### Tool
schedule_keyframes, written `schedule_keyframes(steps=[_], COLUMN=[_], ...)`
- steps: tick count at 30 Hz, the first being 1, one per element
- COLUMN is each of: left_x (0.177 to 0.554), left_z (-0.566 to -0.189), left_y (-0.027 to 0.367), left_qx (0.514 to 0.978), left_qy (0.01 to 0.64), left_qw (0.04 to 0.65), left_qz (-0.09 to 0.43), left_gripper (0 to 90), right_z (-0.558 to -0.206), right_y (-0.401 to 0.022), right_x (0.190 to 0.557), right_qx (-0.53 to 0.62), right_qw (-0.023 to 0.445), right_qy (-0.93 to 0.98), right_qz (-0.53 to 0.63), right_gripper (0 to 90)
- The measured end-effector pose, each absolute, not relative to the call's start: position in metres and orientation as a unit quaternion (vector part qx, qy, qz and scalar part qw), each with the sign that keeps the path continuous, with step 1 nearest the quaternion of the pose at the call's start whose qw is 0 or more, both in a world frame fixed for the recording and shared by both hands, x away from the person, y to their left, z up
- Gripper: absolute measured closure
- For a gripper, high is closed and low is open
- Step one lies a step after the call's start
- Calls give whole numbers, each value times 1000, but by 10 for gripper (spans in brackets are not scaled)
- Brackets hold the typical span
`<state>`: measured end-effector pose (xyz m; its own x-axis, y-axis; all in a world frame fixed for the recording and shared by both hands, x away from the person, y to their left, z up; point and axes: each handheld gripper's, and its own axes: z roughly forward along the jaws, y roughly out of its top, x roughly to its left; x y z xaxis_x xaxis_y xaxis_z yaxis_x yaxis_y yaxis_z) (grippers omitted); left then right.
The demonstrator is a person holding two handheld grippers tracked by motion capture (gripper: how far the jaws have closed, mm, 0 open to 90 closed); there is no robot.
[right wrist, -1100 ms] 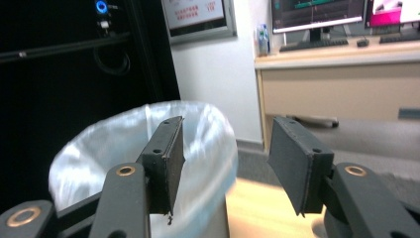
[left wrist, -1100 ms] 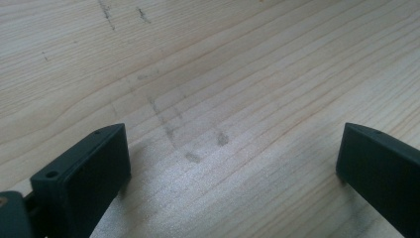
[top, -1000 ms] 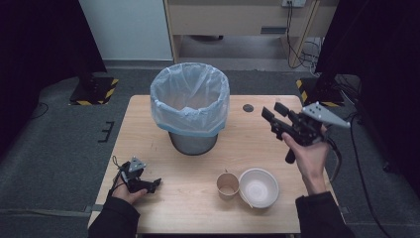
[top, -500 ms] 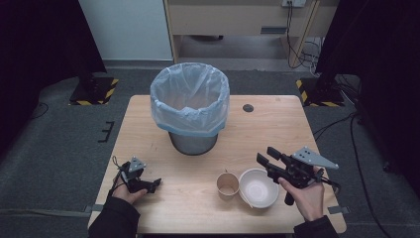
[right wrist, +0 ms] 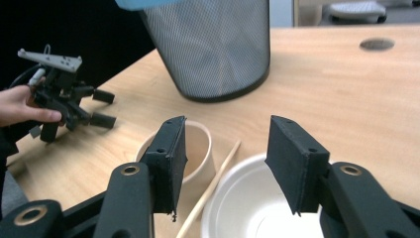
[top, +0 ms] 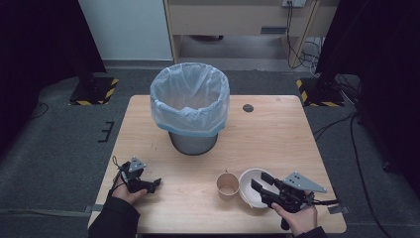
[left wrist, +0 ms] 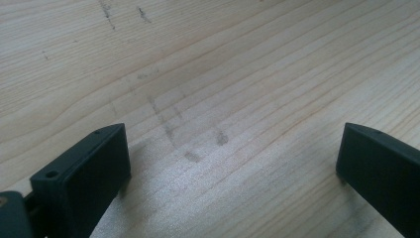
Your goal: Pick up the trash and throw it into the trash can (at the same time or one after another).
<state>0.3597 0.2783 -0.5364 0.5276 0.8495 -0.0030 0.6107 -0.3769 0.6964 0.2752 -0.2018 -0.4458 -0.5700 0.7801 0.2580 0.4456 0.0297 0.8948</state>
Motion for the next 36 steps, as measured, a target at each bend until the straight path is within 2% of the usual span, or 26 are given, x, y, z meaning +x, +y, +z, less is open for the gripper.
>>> schedule_keyframes(steps=[20,27,36], left_x=[360,360,360], left_z=[-536,-536,-536], left_y=[278,278,278], left_qx=[810,810,810], left_qy=[451,451,451], left_qw=[329,329,329], left_qz=[181,181,181], left_gripper=[0,0,0], right_z=[-472,-477,-481], right_y=[-183,-177,-176], right_x=[256,254,254], right_qx=[454,449,451], right_qw=[101,102,104], right_qy=[733,749,759], right_qz=[497,477,458], right_gripper=[567,581,655])
